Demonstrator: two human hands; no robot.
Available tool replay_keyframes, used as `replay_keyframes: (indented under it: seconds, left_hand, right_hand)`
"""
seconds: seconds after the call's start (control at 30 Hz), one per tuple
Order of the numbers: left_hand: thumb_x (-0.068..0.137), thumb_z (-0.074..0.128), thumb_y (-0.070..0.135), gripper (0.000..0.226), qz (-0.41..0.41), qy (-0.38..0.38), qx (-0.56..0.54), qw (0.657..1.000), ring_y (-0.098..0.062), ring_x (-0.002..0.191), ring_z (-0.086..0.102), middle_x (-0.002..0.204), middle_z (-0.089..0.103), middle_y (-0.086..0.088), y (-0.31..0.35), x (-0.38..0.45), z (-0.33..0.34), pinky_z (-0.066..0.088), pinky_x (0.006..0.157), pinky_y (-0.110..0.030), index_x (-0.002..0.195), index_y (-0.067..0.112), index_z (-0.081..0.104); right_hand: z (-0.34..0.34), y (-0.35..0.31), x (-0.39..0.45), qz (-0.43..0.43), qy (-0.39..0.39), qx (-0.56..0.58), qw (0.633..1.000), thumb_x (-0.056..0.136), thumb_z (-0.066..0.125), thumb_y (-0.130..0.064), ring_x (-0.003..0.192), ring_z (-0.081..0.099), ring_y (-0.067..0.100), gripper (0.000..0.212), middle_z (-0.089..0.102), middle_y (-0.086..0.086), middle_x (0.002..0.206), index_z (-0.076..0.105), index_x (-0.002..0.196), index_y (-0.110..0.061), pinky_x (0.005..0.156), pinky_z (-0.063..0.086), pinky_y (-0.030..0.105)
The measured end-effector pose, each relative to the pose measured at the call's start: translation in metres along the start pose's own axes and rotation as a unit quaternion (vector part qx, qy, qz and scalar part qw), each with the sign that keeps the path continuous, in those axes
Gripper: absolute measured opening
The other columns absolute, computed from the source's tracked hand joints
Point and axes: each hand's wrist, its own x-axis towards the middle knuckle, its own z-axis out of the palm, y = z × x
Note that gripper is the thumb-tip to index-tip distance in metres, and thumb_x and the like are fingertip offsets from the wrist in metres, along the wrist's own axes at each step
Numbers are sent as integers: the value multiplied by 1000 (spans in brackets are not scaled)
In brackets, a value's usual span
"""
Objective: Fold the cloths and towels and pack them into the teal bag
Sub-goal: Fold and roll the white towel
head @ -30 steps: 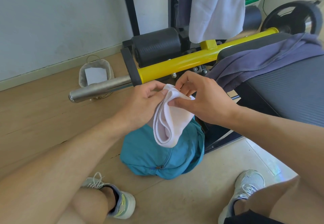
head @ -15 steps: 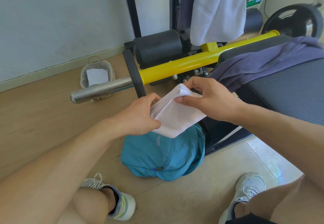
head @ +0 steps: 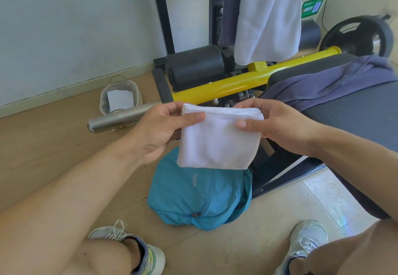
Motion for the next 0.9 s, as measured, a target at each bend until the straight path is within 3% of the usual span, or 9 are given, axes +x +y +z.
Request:
replay_keyframes:
  seconds: [0.17, 0.27, 0.37, 0.5, 0.63, 0.7, 0.77, 0.83, 0.9]
  left_hand:
    - [63, 79, 14, 37, 33, -7, 40, 999, -13, 85, 75, 94, 79, -2, -4, 1, 1, 59, 71, -21, 99, 14, 75]
    - [65, 79, 14, 50, 31, -56, 67, 996, -11, 96, 74, 104, 79, 2, -6, 0, -1, 58, 75, -19, 114, 21, 70]
    - [64, 82, 23, 50, -4, -110, 188, 976, -11, 105, 72, 108, 78, 6, -9, -4, -3, 59, 86, -24, 113, 23, 71]
    - [61, 84, 31, 33, -14, -60, 211, 976, -10, 90, 76, 95, 80, 4, -7, -6, -1, 60, 80, -24, 92, 20, 79]
    - [59, 84, 43, 44, 6, -93, 286, 954, -12, 89, 76, 93, 80, 5, -4, -11, 3, 59, 79, -30, 96, 20, 80]
    - [63, 83, 41, 41, 1, -118, 288, 950, -10, 86, 76, 92, 80, 4, -3, -15, 7, 58, 74, -25, 97, 19, 80]
    - [65, 81, 43, 39, -5, -126, 285, 950, -9, 85, 76, 93, 80, 4, -3, -15, 10, 58, 70, -20, 96, 20, 79]
    - [67, 77, 48, 45, -17, -119, 273, 954, -10, 90, 75, 98, 80, 3, -4, -13, 6, 58, 74, -23, 103, 21, 77]
    - [71, 77, 52, 53, -49, -113, 241, 963, -11, 96, 74, 106, 78, 3, -4, -10, -2, 57, 78, -26, 113, 20, 73]
  right_hand:
    - [4, -2, -3, -19, 12, -111, 994, 70, 81, -29, 91, 74, 22, 37, 78, 5, 97, 72, 99, -9, 83, 58, 33]
    - [6, -1, -3, -36, 5, -101, 994, 75, 80, -24, 85, 73, 22, 34, 76, 16, 97, 64, 97, -4, 75, 56, 31]
    - [6, -1, -2, -30, -7, -88, 996, 80, 77, -21, 84, 73, 23, 33, 75, 19, 96, 60, 100, -2, 71, 56, 28]
    - [4, -3, -3, -2, -23, -105, 994, 80, 77, -25, 91, 75, 26, 35, 78, 10, 96, 59, 104, -4, 73, 60, 27]
    - [12, -7, -7, 1, -44, -190, 981, 70, 82, -42, 96, 75, 18, 52, 78, -3, 103, 63, 112, -17, 85, 60, 36]
    - [20, -10, -10, 2, -54, -235, 970, 68, 81, -49, 93, 73, 7, 51, 77, -13, 101, 65, 112, -26, 82, 58, 26]
    - [24, -12, -11, -1, -54, -263, 963, 75, 79, -46, 81, 73, 4, 38, 76, -12, 92, 66, 105, -25, 67, 55, 15]
    - [25, -11, -10, -10, -53, -244, 968, 84, 76, -36, 75, 73, 7, 26, 76, -7, 87, 66, 100, -19, 60, 54, 16]
    - [23, -8, -8, -8, -41, -186, 982, 87, 74, -32, 82, 75, 19, 28, 77, 3, 94, 65, 104, -12, 65, 60, 27]
